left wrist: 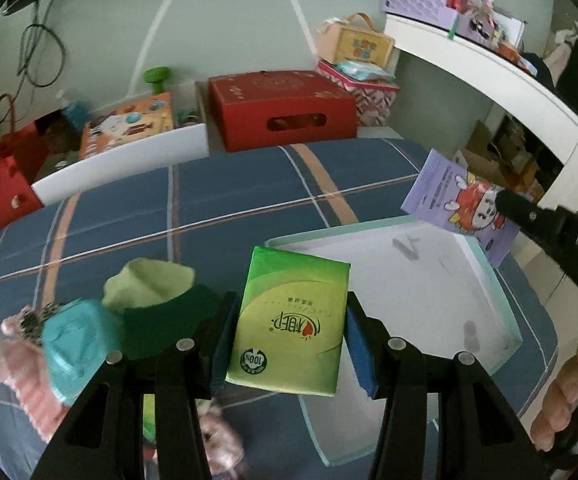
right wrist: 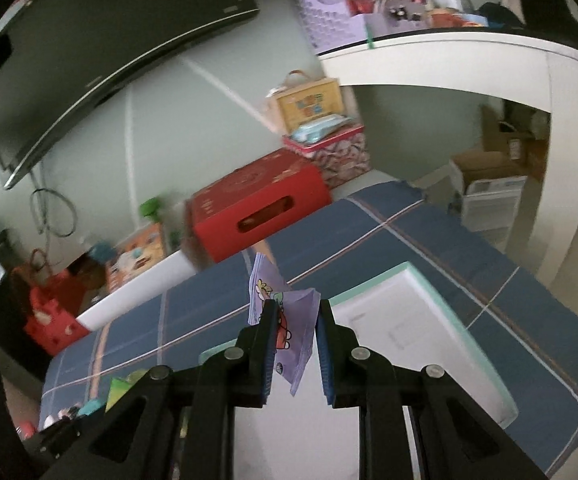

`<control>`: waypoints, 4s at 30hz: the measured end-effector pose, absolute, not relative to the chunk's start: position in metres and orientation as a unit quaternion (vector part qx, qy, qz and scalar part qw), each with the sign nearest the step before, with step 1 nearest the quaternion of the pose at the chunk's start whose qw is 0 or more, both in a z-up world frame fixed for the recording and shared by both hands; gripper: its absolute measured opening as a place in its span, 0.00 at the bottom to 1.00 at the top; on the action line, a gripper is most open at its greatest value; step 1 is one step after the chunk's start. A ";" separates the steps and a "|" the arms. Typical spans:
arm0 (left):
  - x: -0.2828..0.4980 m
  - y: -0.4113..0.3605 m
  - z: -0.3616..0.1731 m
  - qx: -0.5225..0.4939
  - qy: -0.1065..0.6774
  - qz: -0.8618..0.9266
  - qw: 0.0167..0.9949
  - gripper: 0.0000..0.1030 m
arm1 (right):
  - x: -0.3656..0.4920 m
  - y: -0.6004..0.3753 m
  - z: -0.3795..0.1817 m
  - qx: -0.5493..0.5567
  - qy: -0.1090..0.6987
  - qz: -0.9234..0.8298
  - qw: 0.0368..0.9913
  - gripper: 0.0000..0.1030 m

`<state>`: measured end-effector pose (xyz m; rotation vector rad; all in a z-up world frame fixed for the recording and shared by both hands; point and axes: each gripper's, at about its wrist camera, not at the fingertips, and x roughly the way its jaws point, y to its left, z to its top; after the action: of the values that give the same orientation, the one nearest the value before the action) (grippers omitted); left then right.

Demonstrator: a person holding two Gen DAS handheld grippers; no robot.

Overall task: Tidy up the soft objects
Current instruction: 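Carry both items into the white tray and open both grippers, then withdraw both tools from the tray back toward the pile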

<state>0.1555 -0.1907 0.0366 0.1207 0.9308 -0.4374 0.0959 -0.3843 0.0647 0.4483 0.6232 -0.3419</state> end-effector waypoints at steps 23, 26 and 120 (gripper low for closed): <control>0.175 -0.254 -0.057 0.107 0.485 -0.229 0.837 0.51 | 0.121 -0.425 -0.023 0.234 0.397 -0.223 0.859 0.23; 0.178 -0.253 -0.061 0.106 0.496 -0.225 0.832 0.51 | 0.121 -0.429 -0.027 0.238 0.406 -0.234 0.851 0.23; 0.096 -0.003 0.010 -0.074 0.488 -0.013 0.870 0.91 | 0.100 -0.230 0.005 0.059 0.482 0.017 0.874 1.00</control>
<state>0.0964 -0.0030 0.0099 -0.1540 1.0209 -0.0278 0.0996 -0.2305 0.0048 0.1239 1.0076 0.0350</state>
